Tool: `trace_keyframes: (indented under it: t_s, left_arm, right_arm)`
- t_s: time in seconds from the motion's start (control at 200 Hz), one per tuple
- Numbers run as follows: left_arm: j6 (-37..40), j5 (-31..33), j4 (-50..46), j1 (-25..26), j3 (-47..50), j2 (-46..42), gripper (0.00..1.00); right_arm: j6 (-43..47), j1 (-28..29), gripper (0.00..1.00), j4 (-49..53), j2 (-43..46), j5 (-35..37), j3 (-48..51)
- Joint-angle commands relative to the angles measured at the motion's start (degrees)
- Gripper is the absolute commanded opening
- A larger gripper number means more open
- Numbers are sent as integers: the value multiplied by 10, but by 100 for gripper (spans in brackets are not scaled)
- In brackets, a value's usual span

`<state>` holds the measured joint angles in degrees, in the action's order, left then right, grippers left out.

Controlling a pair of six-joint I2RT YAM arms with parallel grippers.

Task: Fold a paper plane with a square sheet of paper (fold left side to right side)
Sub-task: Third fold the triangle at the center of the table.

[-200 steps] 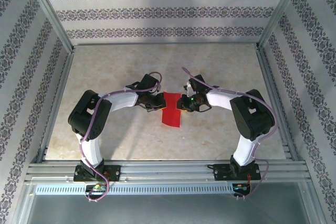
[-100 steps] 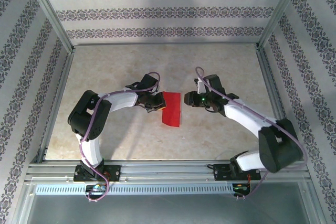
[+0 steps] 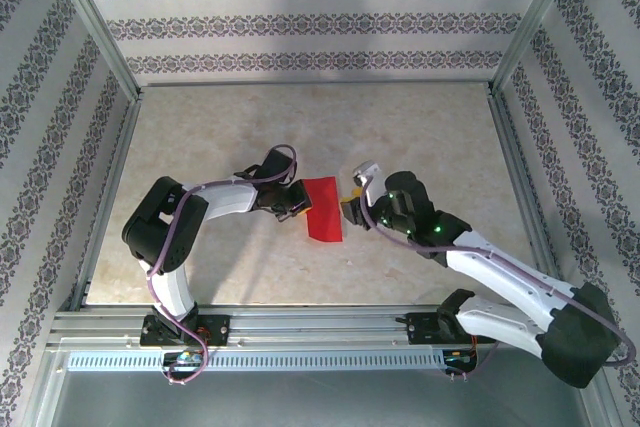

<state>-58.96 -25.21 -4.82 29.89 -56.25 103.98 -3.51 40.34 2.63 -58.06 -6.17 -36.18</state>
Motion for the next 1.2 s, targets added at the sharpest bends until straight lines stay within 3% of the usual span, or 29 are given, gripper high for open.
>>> trace_keyframes:
  t_s: [0.0, 0.22, 0.465, 0.844, 1.194]
  left_arm:
    - [-36, 1, 42, -8, 13, -15, 0]
    - [-39, 6, 38, -8, 11, -19, 0]
    - [-46, 5, 46, -7, 19, -19, 0]
    - [-45, 1, 45, -8, 17, -25, 0]
    - [-39, -1, 37, -7, 14, -29, 0]
  right_arm:
    - [99, 41, 43, -20, 15, 78, 13]
    - [189, 113, 53, -19, -8, 133, 21]
    - [208, 157, 64, -12, -103, 182, 0]
    - [169, 224, 66, -87, -239, 222, -12]
    - [125, 228, 63, -186, -301, 247, 17]
